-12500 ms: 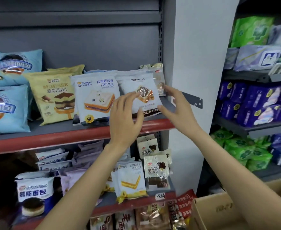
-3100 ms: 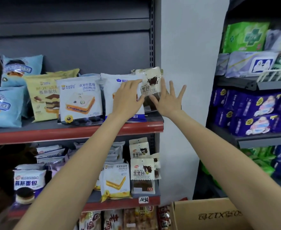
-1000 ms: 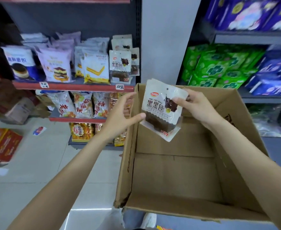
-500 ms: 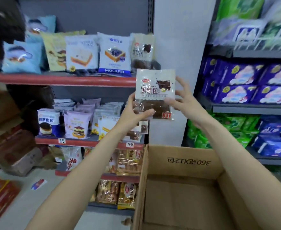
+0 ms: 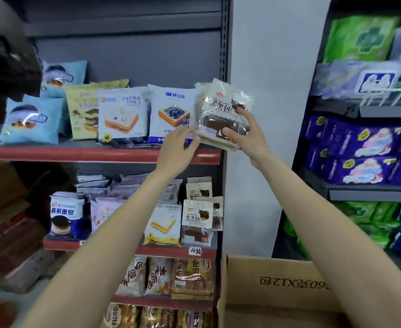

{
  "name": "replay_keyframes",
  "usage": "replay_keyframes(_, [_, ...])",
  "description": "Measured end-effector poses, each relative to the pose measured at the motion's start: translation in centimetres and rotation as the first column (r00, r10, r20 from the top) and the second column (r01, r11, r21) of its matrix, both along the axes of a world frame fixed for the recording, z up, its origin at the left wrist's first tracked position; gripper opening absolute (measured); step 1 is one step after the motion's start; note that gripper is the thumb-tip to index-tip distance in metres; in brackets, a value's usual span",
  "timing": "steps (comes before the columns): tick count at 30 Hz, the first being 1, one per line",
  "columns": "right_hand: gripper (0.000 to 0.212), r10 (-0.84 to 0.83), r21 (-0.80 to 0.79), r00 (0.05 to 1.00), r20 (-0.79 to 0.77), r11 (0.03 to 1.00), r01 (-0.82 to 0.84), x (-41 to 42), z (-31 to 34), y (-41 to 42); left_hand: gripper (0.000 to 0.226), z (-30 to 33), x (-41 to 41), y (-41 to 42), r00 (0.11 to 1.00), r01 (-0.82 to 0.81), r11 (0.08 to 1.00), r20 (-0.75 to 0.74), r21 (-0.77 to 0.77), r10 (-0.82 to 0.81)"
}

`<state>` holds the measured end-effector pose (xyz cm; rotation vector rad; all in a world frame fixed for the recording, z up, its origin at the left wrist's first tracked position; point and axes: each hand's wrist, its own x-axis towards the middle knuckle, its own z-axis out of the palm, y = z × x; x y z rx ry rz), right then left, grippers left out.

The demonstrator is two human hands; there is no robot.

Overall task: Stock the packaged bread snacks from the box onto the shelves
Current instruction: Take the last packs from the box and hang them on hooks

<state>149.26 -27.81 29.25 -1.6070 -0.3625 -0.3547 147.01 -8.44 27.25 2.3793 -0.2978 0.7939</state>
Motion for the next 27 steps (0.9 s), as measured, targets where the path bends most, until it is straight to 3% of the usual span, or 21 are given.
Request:
replay_keyframes(2, [0.060,-0.151,-0.092,0.986,0.077,0.983,0.157,1.2,0.0,1.0,0.045,-0.7,1.3,1.2,0.998,-0.058,0.987,0.028,0.152,0.054])
replay_keyframes(5, [0.061,-0.290,-0.269,0.927,0.237,0.898,0.349,2.2,-0.5,2.0,0.043,-1.6,2.2,2.4,0.991,-0.113,0.963,0.102,0.244,0.091])
replay_keyframes(10, [0.065,-0.323,-0.480,0.849,0.418,0.715,0.508,3.4,-0.9,3.4,0.041,-2.2,2.6,3.5,0.979,-0.144,0.927,0.186,0.347,0.082])
replay_keyframes(15, [0.074,-0.326,-0.713,0.846,0.422,0.457,0.531,4.2,-0.1,3.8,0.042,-2.2,2.5,4.1,0.979,-0.149,0.923,0.185,0.356,0.087])
replay_keyframes(19, [0.079,-0.295,-0.763,0.887,0.355,0.457,0.458,3.6,-0.5,3.2,0.044,-2.2,2.3,3.9,0.990,-0.084,0.948,0.132,0.308,0.045])
replay_keyframes(23, [0.066,-0.273,-0.732,0.899,0.342,0.523,0.437,1.9,-1.0,2.5,0.046,-1.9,1.8,3.8,0.997,-0.014,0.969,0.081,0.246,-0.007])
replay_keyframes(27, [0.050,-0.257,-0.621,0.861,0.439,0.606,0.497,-0.8,-1.5,2.0,0.043,-1.3,0.2,3.3,0.998,0.004,0.994,0.058,0.113,-0.011])
